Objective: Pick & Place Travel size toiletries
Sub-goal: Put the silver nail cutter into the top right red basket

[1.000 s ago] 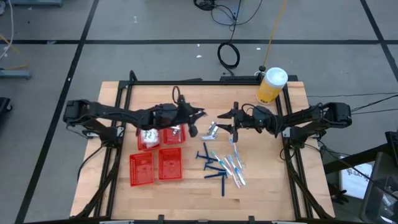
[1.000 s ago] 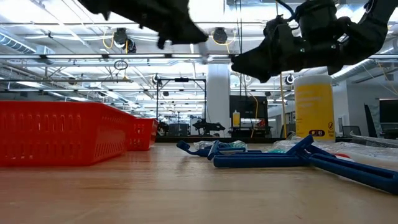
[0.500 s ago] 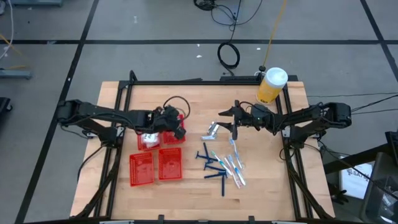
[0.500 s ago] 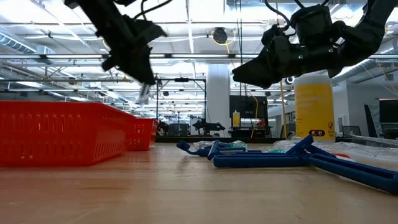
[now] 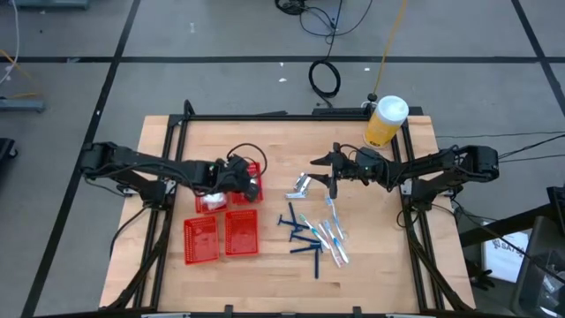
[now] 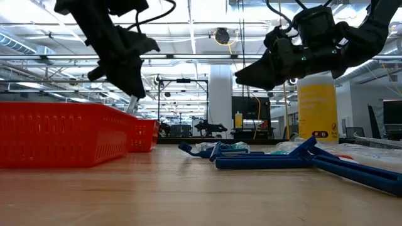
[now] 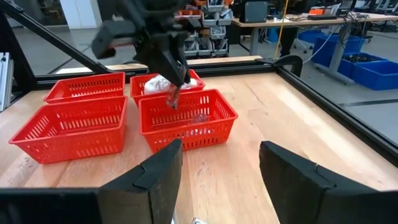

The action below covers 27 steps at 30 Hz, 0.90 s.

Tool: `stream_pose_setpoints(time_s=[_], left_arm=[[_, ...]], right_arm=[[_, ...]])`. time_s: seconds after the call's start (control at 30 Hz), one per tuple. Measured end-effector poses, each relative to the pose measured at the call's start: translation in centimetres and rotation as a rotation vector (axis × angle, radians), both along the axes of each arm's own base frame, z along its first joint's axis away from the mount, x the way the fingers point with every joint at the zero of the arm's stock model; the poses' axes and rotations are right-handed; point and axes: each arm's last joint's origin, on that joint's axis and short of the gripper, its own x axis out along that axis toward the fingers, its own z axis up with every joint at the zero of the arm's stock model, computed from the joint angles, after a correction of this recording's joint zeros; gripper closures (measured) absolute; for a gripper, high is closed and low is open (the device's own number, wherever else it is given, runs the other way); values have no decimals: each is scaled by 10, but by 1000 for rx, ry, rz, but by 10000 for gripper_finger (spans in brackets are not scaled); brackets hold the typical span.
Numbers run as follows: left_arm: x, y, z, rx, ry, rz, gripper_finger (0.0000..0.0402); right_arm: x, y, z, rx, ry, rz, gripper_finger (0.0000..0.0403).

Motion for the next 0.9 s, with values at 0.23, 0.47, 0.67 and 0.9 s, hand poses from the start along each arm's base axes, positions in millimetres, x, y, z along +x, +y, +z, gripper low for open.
stream_pose_setpoints(time_s=[0.23, 0.47, 0.67, 0.9], left_arm=[[-5, 7, -13, -21, -8, 55, 311], [-7, 13, -16, -55, 16, 53, 190], [-7, 20, -15, -23, 31, 32, 126], [2, 20, -3, 95, -48, -114, 113]], right_arm=[[0, 0, 1, 7, -8, -1, 202], [0, 0, 1, 9, -9, -1, 203], [0, 0, 0, 10, -6, -1, 200], [-1, 0, -10, 22, 109, 0, 202]])
